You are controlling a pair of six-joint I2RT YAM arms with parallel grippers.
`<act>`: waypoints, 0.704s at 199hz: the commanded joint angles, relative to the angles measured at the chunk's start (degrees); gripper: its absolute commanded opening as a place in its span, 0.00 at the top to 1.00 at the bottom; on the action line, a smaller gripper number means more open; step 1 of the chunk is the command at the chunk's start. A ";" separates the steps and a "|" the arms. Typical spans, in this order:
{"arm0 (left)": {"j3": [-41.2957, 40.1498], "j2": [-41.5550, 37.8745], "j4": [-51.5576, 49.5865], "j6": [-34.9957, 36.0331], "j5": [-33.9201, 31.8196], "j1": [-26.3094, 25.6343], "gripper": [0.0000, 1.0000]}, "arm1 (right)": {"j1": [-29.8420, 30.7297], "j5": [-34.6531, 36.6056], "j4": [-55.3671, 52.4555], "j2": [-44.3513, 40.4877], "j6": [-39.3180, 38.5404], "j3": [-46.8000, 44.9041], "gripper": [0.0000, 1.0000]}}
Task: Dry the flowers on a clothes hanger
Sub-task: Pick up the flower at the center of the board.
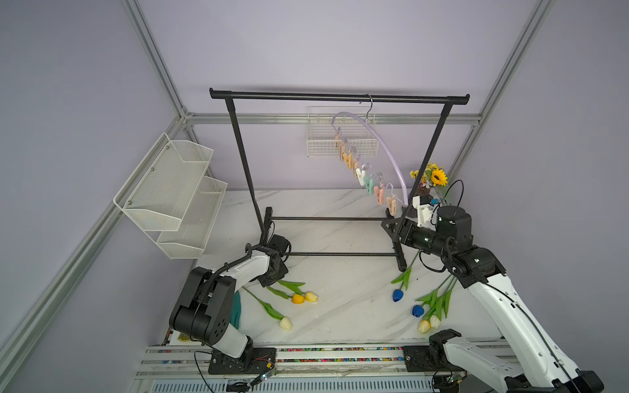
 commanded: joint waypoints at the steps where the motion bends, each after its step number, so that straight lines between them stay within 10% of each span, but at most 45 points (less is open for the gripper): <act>1: -0.68 -2.47 0.36 -2.23 -1.86 0.33 0.79 | 0.69 1.16 -0.17 0.44 -0.71 0.20 0.33; 140: 2.34 -19.69 -7.29 -8.15 -7.74 0.66 1.00 | 2.55 -5.55 6.28 -0.32 0.31 -1.89 0.33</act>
